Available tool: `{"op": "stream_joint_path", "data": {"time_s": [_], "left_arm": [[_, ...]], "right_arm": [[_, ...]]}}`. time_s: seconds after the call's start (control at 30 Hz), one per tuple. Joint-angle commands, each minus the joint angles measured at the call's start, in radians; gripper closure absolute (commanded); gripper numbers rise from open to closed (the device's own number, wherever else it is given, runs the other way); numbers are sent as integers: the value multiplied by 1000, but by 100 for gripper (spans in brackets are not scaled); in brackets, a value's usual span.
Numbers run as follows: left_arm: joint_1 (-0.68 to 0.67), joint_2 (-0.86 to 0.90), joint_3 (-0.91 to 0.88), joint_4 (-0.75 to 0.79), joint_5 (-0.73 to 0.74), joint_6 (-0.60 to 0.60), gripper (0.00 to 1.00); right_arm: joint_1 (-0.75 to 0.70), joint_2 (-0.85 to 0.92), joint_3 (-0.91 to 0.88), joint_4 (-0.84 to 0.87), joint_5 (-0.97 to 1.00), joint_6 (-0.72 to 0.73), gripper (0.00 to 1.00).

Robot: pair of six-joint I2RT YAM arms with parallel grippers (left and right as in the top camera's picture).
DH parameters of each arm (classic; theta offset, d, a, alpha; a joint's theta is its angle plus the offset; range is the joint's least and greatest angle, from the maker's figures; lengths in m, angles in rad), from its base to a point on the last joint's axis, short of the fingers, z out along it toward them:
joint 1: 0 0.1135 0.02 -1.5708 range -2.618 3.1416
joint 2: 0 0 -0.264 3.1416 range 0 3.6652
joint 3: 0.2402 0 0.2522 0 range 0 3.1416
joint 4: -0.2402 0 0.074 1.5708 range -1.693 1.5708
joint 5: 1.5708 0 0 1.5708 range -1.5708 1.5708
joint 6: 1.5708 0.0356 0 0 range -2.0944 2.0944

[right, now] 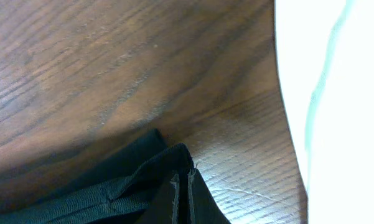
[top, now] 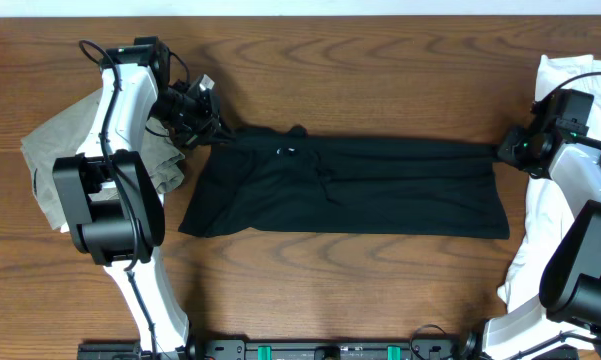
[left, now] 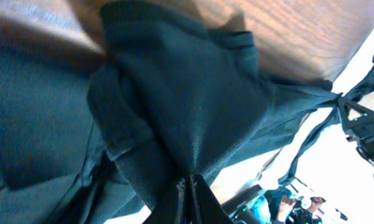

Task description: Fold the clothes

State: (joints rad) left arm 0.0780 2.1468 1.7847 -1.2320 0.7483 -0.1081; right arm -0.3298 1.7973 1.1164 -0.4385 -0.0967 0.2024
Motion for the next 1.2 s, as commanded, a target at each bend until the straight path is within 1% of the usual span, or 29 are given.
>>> {"op": "stream_joint_path", "data": {"time_s": [0.0, 0.3, 0.57, 0.8, 1.17], "left_arm": [[6, -27, 21, -29, -56, 0, 94], [6, -27, 14, -151, -188, -1, 94], [-1, -27, -15, -189, -189, 9, 94], [-2, -27, -16, -243, -210, 19, 94], [-30, -27, -19, -268, -223, 23, 93]], "right_arm": [[-25, -18, -3, -10, 22, 9, 98], [-31, -18, -3, -51, 21, 9, 98], [-31, -18, -3, -83, 21, 9, 95], [-31, -18, -3, -89, 21, -2, 91], [-29, -18, -3, -90, 17, -2, 92]]}}
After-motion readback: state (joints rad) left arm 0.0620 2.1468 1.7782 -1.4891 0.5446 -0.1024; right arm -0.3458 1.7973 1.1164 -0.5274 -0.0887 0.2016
